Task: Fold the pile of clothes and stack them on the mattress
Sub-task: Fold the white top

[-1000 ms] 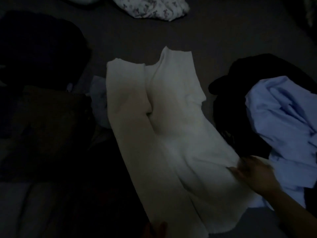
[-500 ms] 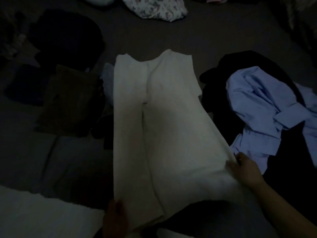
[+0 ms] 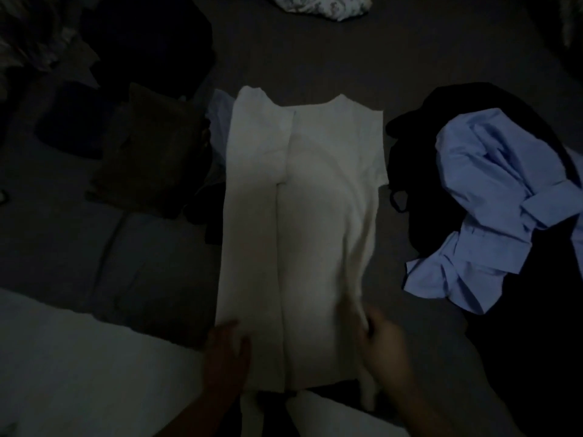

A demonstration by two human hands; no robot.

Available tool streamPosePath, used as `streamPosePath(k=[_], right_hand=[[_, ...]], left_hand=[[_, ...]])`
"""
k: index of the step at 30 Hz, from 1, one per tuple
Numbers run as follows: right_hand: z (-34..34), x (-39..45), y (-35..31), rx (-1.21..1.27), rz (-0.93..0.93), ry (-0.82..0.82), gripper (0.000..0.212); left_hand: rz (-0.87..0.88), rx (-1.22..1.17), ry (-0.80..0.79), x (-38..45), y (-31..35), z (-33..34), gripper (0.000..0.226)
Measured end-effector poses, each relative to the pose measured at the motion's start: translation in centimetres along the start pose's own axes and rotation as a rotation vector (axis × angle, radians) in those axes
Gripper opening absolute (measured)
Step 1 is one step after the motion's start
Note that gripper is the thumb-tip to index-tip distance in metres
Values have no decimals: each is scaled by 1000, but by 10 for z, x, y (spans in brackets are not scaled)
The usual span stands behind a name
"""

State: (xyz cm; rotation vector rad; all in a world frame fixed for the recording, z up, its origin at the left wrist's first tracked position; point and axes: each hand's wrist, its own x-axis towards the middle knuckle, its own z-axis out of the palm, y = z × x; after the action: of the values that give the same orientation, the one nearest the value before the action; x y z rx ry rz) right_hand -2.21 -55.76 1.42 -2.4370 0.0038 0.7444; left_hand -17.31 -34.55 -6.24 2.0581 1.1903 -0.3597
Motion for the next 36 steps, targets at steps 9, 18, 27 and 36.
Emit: streamPosePath(k=[9,18,27,36], right_hand=[[127,0,-69,-66,-178,-541,49],[93,24,-60,153,-101,-406,20],[1,178,-100,141,25,271,27],[-31,333,-129,628,409,14,42]], left_hand=[[-383,-642,-470,33,84,-30,37],[-99,-206,-451,28,37,-19,23],[146,-88,-380,43,73,5,109],[629,-117,-100,103,146,39,50]])
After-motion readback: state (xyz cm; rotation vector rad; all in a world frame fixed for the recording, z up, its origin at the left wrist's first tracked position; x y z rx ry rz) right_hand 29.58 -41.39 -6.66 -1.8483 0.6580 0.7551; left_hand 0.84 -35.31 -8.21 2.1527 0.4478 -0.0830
